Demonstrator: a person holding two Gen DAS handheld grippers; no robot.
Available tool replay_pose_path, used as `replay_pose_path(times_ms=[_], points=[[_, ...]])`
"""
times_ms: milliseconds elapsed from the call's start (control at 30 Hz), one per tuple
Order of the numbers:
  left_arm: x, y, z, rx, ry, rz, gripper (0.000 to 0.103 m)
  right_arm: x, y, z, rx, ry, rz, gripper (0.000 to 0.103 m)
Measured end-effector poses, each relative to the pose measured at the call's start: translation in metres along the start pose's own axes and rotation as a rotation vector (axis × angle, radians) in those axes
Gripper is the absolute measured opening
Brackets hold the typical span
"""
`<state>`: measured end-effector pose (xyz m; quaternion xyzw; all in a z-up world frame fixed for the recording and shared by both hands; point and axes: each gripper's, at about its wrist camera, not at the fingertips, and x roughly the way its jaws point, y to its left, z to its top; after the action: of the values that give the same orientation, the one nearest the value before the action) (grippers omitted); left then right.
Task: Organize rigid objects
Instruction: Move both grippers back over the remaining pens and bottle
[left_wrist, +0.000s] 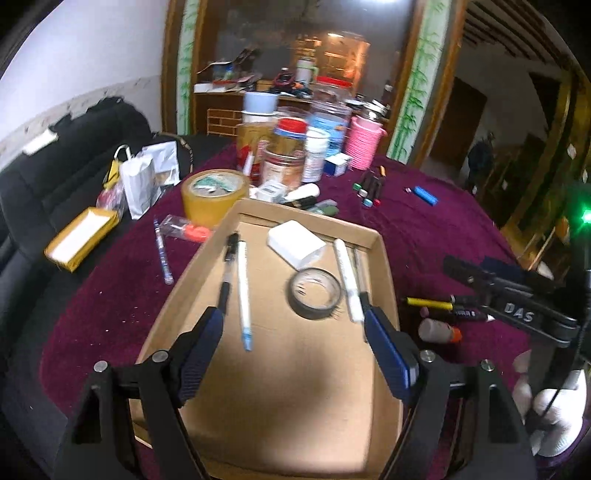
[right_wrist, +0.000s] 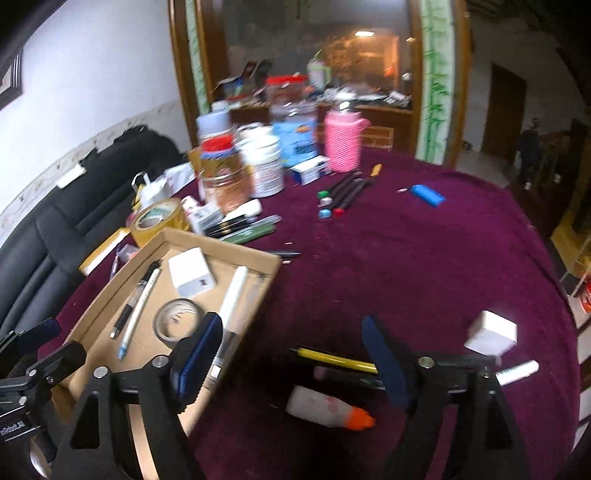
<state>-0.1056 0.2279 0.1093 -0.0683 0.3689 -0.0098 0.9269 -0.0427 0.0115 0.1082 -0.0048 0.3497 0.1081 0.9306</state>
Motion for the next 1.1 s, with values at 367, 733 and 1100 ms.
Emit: replay_pose_path(times_ms=[367, 733, 1100], points=[[-0.002, -0.078, -0.019, 0.205, -0.011, 0.102, 0.079, -0.029, -0.059, -0.033, 0.069, -0.063, -0.085, 0.091], [0.013, -0.124, -0.030, 0.303, 0.052, 0.100, 0.079, -0.039, -0.116, -0.053, 0.163, -0.063, -0.108, 0.091], [0.027, -0.152, -0.038, 0.370, 0.079, 0.111, 0.079, -0.038, -0.162, -0.064, 0.259, -0.055, -0.128, 0.091]])
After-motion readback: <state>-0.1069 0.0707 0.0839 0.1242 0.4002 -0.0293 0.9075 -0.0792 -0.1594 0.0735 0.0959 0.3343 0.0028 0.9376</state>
